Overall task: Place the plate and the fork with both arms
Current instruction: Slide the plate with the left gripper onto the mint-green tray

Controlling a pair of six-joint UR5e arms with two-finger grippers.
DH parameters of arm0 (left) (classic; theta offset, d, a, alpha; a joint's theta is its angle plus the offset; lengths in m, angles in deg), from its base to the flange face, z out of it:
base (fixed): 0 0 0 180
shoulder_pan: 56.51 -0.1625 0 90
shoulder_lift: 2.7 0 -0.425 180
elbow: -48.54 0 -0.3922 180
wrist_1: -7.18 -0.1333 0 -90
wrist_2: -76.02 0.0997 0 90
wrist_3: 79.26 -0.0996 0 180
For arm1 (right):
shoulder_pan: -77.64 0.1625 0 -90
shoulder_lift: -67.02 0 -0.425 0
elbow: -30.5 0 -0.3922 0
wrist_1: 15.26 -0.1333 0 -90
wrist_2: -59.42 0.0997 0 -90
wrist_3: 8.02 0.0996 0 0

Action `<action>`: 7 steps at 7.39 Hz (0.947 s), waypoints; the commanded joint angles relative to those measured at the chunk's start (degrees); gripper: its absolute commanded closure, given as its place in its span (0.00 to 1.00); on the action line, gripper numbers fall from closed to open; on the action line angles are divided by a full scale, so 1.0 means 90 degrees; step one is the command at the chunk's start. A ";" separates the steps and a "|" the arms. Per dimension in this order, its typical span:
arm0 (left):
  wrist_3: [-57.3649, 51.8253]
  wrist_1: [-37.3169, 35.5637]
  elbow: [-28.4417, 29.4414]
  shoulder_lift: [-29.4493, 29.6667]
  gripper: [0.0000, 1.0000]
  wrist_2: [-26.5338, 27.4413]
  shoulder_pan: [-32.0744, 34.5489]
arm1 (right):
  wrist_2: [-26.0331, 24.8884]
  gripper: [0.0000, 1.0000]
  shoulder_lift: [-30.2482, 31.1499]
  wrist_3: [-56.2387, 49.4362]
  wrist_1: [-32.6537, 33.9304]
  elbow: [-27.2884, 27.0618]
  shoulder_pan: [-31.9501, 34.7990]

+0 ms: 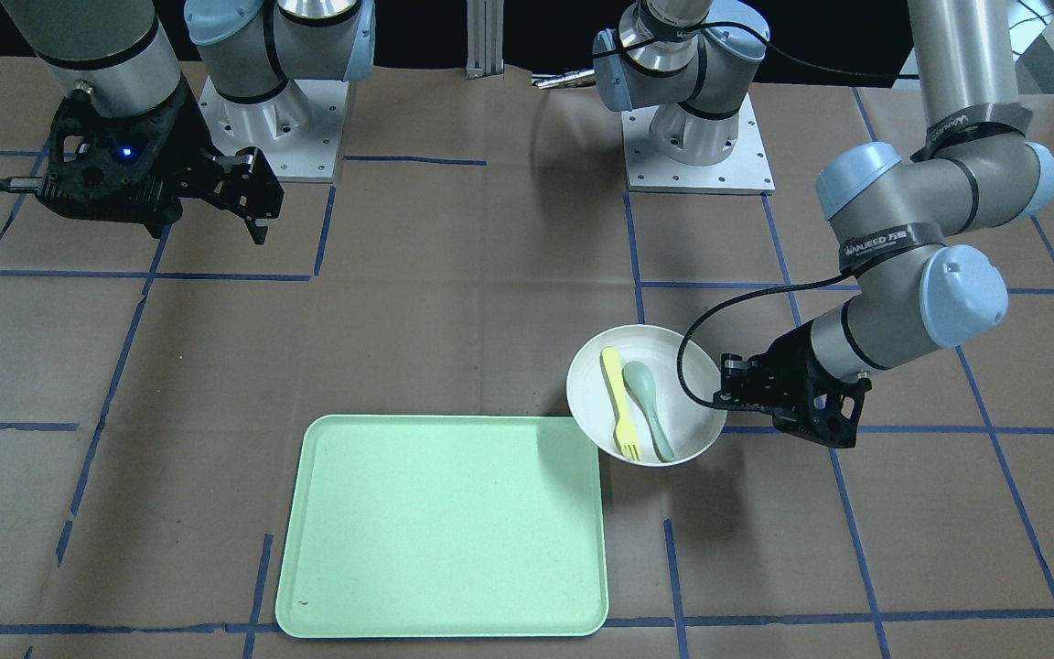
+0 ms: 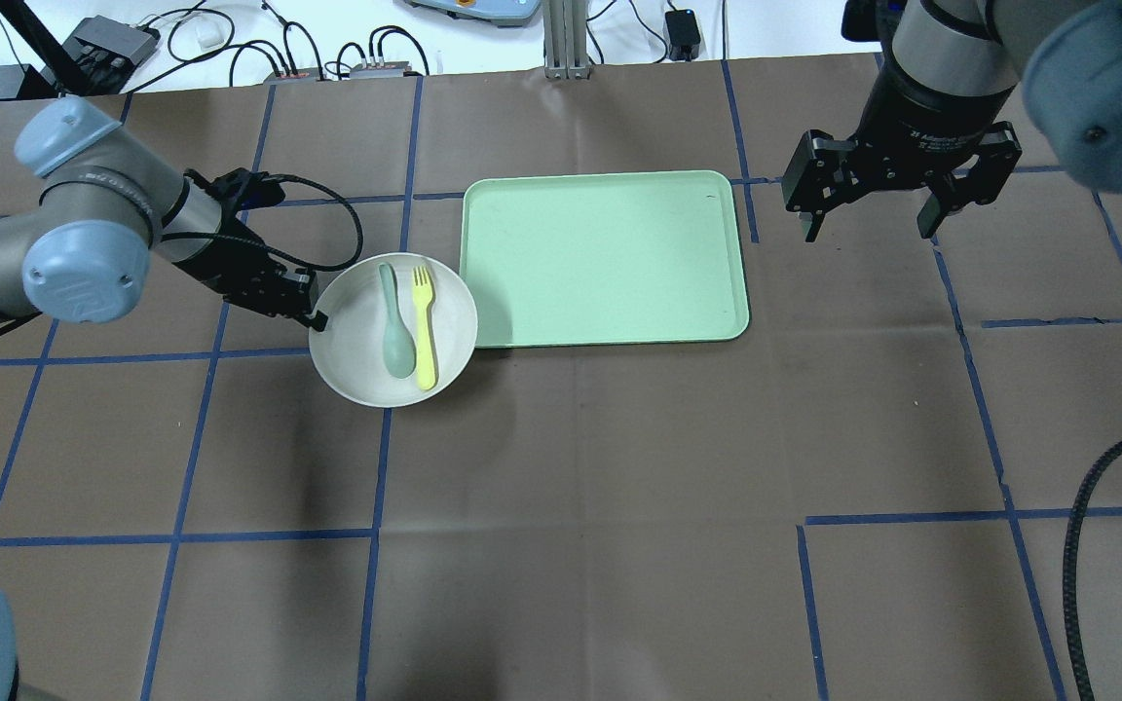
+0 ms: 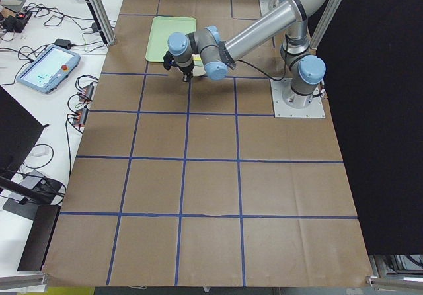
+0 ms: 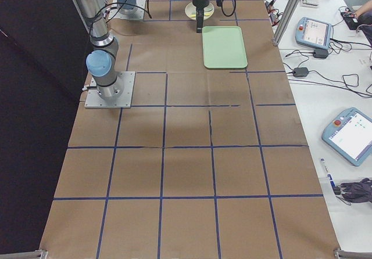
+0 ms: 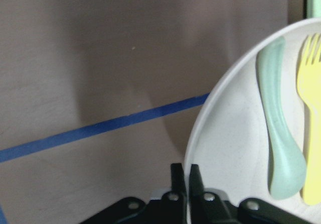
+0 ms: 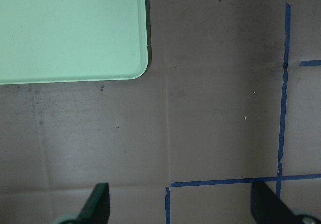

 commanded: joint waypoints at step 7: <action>0.1729 0.0061 0.3408 0.2843 0.99 -0.0570 0.1793 | 0.0000 0.00 0.0000 -0.0010 0.0000 0.0000 -0.0006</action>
